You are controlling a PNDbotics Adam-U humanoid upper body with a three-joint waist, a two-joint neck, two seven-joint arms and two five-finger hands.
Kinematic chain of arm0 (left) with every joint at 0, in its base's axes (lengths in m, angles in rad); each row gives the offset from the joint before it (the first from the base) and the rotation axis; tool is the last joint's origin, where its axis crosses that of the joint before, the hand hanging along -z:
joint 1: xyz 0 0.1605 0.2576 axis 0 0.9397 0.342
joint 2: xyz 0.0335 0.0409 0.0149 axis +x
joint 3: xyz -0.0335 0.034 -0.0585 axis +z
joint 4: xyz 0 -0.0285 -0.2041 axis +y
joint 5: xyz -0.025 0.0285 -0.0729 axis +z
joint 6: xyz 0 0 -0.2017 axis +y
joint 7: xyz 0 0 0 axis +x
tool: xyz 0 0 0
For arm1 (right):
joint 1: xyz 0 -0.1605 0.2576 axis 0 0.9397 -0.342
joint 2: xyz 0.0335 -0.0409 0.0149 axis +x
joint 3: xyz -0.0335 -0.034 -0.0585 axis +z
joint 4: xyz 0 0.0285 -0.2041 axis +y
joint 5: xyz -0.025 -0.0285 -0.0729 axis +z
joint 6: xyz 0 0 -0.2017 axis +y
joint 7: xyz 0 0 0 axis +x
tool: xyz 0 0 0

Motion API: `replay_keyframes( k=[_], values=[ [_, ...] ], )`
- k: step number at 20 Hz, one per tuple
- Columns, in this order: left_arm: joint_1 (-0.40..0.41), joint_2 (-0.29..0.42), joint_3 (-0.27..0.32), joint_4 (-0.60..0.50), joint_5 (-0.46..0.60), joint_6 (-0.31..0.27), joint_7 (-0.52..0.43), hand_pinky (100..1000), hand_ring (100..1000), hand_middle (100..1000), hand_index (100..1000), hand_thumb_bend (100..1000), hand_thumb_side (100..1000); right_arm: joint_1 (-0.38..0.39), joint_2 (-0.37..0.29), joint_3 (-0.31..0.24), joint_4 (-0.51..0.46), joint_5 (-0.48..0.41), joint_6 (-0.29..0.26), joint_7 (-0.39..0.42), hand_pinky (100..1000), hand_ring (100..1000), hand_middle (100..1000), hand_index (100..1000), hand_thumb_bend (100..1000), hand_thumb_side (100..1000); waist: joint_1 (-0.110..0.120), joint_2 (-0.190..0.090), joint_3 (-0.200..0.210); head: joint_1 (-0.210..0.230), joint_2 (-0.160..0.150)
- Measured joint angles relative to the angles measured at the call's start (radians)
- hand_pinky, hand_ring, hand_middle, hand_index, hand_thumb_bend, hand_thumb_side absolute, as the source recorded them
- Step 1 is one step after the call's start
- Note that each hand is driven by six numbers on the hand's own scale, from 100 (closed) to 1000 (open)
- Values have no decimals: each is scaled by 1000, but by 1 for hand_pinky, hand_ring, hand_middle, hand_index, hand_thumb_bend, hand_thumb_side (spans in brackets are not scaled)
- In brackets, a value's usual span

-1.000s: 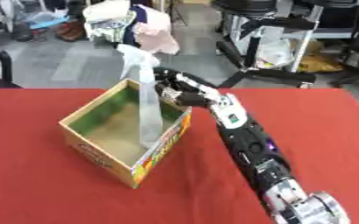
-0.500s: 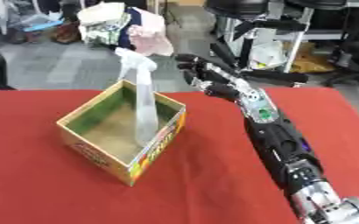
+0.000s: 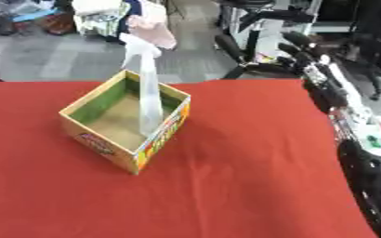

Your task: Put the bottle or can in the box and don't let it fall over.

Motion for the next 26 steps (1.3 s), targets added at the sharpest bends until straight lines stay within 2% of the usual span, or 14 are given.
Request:
replay_keyframes(
  k=[7,13,19,26],
  values=[
    [38,7,21,2,-34,-17,8,757,1000,1000,1000,286,1000,171,160,-93,-221,76,55,-142,911,1000,1000,932,100,530,0,-5,-48,89,53],
    [52,7,23,8,-57,-28,6,755,1000,1000,1000,282,1000,268,284,-122,-345,181,84,-183,905,1000,1000,943,100,523,2,-7,-69,123,86],
    [65,6,25,11,-71,-38,5,753,1000,1000,1000,281,1000,321,344,-129,-382,245,96,-200,883,1000,1000,943,100,526,8,-8,-90,144,97],
    [74,-11,27,15,-87,-49,-3,752,1000,1000,1000,283,1000,320,384,-132,-384,272,116,-200,875,1000,1000,940,100,527,19,9,-106,157,97]
  ],
)
